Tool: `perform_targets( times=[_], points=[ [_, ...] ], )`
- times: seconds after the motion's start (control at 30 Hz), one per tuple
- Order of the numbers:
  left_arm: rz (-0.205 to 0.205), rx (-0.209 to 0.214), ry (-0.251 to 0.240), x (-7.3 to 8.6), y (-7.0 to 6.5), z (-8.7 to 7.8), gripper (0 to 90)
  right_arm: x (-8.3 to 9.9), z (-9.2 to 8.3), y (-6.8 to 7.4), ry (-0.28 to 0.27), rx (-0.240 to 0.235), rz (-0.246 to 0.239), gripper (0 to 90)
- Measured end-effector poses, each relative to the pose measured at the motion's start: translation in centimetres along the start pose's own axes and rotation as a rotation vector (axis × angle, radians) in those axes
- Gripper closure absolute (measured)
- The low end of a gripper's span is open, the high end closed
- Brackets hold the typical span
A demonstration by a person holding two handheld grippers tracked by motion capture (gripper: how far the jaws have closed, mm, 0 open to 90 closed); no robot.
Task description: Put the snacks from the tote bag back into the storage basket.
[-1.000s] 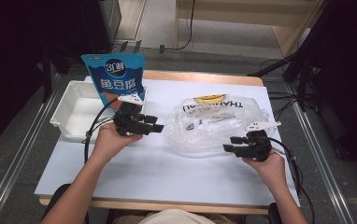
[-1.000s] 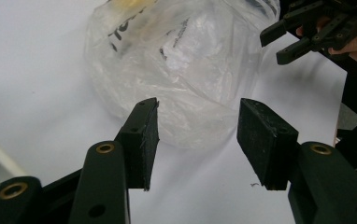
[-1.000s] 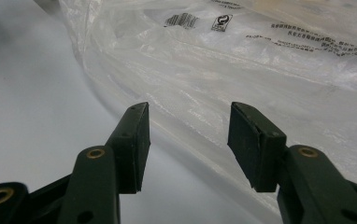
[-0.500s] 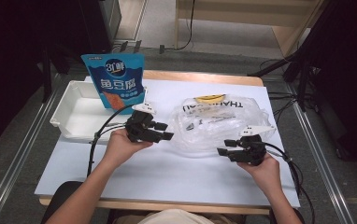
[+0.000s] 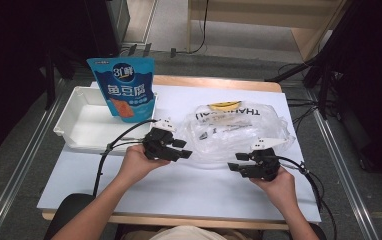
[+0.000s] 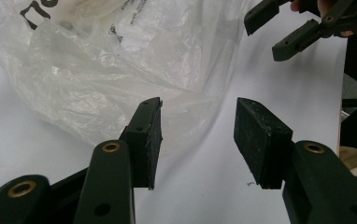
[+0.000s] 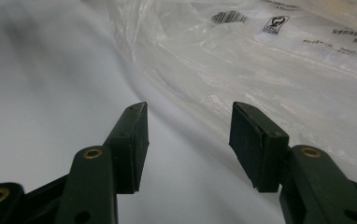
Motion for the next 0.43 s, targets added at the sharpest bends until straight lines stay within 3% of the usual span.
perform_targets(
  times=[0.2, 0.43],
  points=[
    [-0.006, 0.005, 0.009, 0.17, -0.03, 0.18, 52.1, 0.13, 0.35, 0.15, 0.011, -0.014, -0.004, 48.2],
    [-0.048, -0.002, -0.048, 0.52, 0.30, -0.55, 52.2, 0.00, 0.46, -0.05, 0.009, -0.016, -0.002, 48.2]
  ],
)
Point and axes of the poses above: each handheld gripper's, and its own axes: z roughly forward along the jaws, x roughly out of its underside, y roughly to its left, the point moved 2 cm from there along z, roughly forward along the jaws, and after that the axes turned 3 degrees about -z, right-handed, at the moved point
